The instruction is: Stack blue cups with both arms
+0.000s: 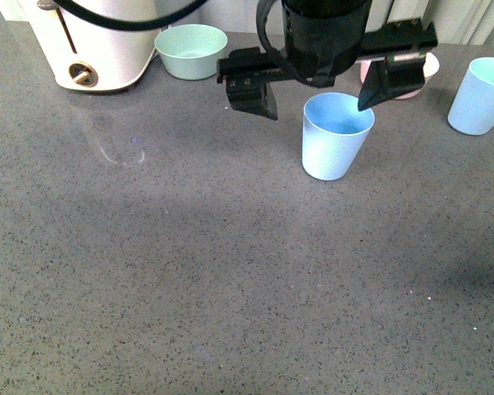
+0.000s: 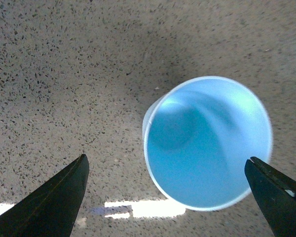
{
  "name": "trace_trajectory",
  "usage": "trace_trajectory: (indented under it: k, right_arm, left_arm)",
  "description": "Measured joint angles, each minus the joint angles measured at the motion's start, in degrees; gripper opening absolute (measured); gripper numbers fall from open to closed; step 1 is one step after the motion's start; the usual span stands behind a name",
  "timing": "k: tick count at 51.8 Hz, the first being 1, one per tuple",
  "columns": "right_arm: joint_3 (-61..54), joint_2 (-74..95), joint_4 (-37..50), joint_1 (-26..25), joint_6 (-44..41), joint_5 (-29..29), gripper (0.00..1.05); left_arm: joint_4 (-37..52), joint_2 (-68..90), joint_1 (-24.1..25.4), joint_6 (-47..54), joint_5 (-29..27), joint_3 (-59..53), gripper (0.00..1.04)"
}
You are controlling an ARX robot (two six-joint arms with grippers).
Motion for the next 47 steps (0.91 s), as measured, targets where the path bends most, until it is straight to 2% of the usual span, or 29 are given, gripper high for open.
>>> trace_trajectory:
  k: [11, 21, 23, 24, 25, 26, 28, 30, 33, 37, 45, 47]
  right_arm:
    - [0.00, 0.00, 0.00, 0.00, 0.00, 0.00, 0.96]
    - [0.00, 0.00, 0.00, 0.00, 0.00, 0.00, 0.96]
    - [0.00, 0.00, 0.00, 0.00, 0.00, 0.00, 0.96]
    - [0.00, 0.00, 0.00, 0.00, 0.00, 0.00, 0.96]
    - [0.00, 0.00, 0.00, 0.00, 0.00, 0.00, 0.96]
    - [0.00, 0.00, 0.00, 0.00, 0.00, -0.04, 0.96]
    - [0.00, 0.00, 0.00, 0.00, 0.00, -0.02, 0.96]
    - [0.00, 0.00, 0.00, 0.00, 0.00, 0.04, 0.96]
    - [0.00, 0.00, 0.00, 0.00, 0.00, 0.04, 0.96]
    - [0.00, 0.00, 0.00, 0.00, 0.00, 0.00, 0.96]
    - [0.00, 0.00, 0.00, 0.00, 0.00, 0.02, 0.96]
    - [0.00, 0.00, 0.00, 0.00, 0.00, 0.02, 0.96]
  left_arm:
    - [6.25, -8.79, 1.49, -1.51, 0.61, -8.00, 0.96]
    - [15.32, -18.03, 4.92, -2.34, 0.57, -17.84, 0.96]
    - [18.01, -19.65, 5.42, -1.27, -1.05, -20.04, 0.95]
    - [23.41, -21.03, 5.81, 0.35, -4.83, -22.95, 0.92]
    - [26.51, -21.75, 5.99, 1.60, -5.73, -24.59, 0.90]
    - [35.60, -23.87, 6.73, 6.69, -12.48, -29.59, 0.85]
    - [50.97, -28.09, 8.63, 14.93, -17.90, -39.36, 0.76]
    - [65.37, -32.09, 11.17, 21.99, -18.43, -48.57, 0.67]
    - [78.20, -37.64, 14.69, 27.93, -17.42, -58.73, 0.55]
    - [85.66, -44.37, 18.14, 32.20, -14.75, -69.37, 0.37]
    - [88.13, -52.96, 22.77, 34.29, -9.25, -83.47, 0.01]
    - [88.37, -54.99, 23.69, 34.56, -8.17, -85.70, 0.02]
